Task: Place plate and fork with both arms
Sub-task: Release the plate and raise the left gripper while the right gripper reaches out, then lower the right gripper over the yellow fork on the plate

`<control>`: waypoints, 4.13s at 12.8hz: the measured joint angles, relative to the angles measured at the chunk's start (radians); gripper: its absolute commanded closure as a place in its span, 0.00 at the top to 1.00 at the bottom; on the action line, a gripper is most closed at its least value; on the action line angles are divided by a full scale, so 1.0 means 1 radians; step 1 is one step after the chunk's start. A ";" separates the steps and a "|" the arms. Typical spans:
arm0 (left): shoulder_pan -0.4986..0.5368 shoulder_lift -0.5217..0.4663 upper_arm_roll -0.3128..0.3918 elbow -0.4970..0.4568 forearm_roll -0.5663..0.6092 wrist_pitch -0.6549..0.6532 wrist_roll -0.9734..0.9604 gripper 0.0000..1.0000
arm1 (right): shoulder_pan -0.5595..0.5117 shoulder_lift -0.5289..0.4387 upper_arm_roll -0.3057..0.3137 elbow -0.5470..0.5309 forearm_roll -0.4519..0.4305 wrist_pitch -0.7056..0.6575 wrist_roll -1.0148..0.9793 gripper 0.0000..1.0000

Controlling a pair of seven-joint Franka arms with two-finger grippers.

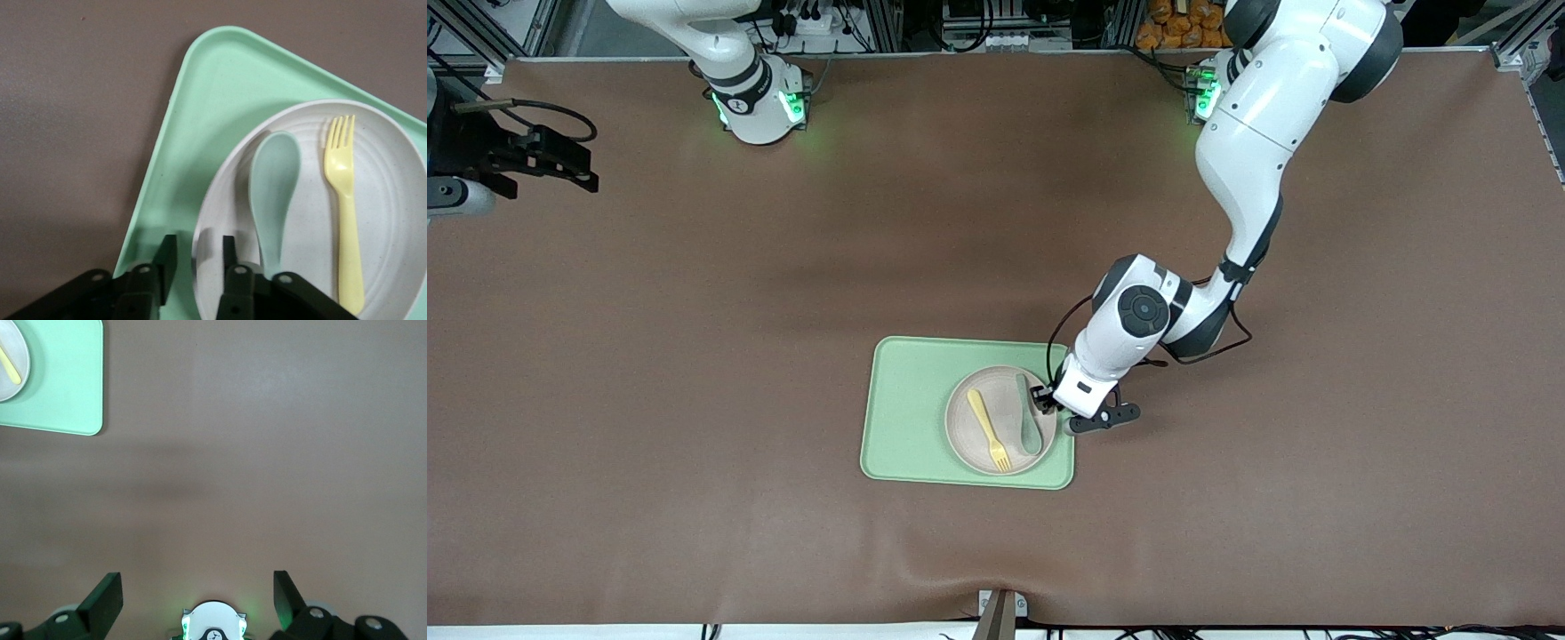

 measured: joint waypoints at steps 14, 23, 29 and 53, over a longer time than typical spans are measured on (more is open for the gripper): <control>0.195 -0.443 0.009 0.050 0.000 -0.514 0.012 1.00 | 0.022 0.023 0.002 -0.004 0.003 -0.004 0.004 1.00; 0.334 -0.731 0.011 0.045 0.000 -0.887 0.184 1.00 | 0.147 0.301 0.005 -0.014 0.055 0.205 0.007 1.00; 0.354 -0.757 0.012 0.043 0.000 -0.980 0.198 1.00 | 0.284 0.384 0.007 -0.002 0.080 0.386 0.010 1.00; 0.351 -0.831 0.134 0.026 0.000 -1.068 0.564 1.00 | 0.558 0.941 0.012 0.217 0.080 1.164 0.071 1.00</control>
